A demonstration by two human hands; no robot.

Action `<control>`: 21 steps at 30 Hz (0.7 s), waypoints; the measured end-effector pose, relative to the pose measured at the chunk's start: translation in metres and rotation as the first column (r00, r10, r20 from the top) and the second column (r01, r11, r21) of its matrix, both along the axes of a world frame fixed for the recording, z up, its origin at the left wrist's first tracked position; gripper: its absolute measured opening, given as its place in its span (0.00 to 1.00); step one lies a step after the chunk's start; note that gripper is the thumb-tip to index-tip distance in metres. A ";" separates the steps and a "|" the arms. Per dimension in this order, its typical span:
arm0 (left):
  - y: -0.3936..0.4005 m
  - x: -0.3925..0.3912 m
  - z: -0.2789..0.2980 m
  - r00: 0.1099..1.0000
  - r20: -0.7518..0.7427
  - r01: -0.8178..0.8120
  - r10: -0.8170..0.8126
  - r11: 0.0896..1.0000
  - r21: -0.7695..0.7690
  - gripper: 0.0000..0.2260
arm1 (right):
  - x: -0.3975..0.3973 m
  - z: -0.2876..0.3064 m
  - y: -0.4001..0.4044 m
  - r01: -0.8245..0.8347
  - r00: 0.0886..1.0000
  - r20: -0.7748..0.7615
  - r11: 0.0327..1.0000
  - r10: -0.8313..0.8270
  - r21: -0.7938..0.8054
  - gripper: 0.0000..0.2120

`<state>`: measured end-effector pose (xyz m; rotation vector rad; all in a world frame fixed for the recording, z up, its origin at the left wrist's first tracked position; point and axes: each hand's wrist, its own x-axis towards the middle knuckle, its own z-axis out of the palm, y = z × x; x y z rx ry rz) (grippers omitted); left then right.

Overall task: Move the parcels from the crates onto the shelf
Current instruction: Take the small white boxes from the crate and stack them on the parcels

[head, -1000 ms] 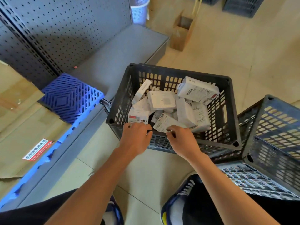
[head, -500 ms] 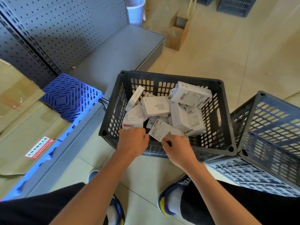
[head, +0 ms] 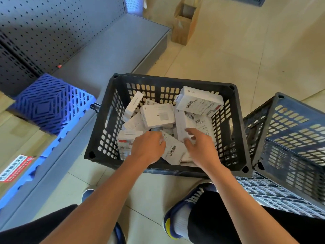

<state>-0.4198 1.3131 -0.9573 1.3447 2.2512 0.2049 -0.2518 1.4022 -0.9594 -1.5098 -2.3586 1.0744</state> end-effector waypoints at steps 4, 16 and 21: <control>0.040 0.015 -0.010 0.996 0.086 -0.014 0.010 0.999 0.047 0.13 | 0.003 -0.005 0.036 0.065 0.998 0.003 0.991 -0.065 0.119 0.21; 0.130 0.024 -0.074 0.862 0.450 -0.251 0.234 0.968 -0.021 0.33 | -0.012 -0.028 0.133 -0.023 0.974 0.216 0.924 -0.065 0.381 0.33; 0.137 0.030 -0.090 0.911 0.364 -0.211 0.195 0.978 0.003 0.35 | -0.019 -0.042 0.150 -0.056 0.964 0.261 0.913 -0.056 0.404 0.34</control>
